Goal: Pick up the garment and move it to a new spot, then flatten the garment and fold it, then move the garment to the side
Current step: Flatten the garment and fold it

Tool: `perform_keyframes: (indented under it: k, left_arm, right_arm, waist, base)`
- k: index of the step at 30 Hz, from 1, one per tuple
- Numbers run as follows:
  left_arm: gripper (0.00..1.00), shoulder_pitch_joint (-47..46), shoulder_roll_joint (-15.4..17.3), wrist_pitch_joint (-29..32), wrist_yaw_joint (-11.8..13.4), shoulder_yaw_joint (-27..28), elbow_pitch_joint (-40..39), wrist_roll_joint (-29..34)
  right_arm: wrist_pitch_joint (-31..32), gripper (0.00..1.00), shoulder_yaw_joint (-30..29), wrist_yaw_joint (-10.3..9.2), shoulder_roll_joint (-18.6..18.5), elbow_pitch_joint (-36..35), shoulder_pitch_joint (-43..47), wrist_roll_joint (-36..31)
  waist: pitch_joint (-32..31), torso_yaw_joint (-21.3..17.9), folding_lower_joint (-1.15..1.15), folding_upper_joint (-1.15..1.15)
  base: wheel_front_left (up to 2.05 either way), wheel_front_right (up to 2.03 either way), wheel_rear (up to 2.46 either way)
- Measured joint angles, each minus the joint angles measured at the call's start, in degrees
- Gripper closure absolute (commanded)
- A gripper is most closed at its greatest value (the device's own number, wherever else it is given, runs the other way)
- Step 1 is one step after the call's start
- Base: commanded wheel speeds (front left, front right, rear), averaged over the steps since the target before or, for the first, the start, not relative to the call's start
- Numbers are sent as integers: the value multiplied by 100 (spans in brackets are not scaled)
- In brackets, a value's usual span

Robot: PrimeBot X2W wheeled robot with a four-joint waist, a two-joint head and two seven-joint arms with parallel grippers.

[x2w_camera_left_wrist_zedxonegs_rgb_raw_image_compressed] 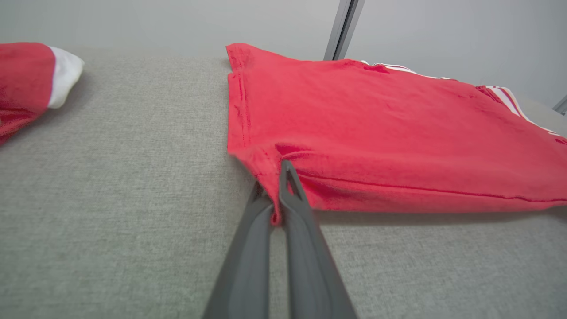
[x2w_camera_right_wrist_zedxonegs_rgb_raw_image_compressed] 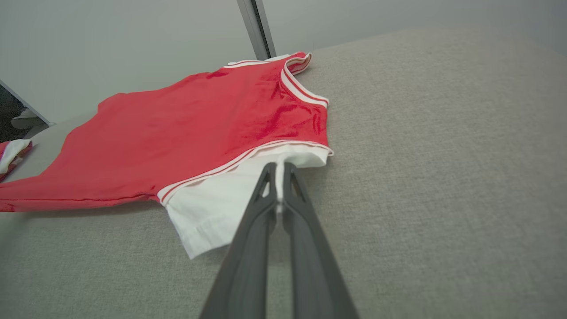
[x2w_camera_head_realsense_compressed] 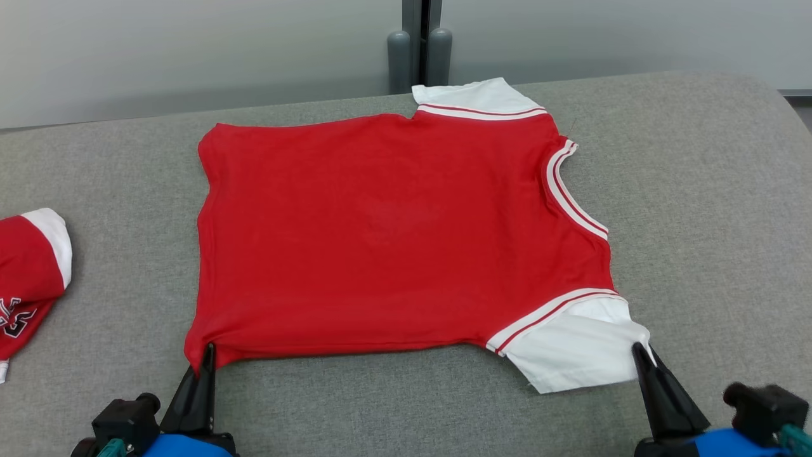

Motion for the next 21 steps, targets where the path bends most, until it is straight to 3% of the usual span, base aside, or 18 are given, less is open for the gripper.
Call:
perform_keyframes:
  k: [9, 21]
  left_arm:
    - [100, -355, 108, 3, -85, -156, 146, 99]
    - [100, -773, 250, 80, -152, -324, 149, 148]
  right_arm:
    - [434, 100, -45, 0, -29, 584, -1408, -193]
    - [366, 100, 88, 0, -463, 2136, -3210, -177]
  waist:
    - [106, 39, 1, 0]
    - [302, 157, 1, 0]
  base:
    - [0, 0, 0]
    - [0, 0, 0]
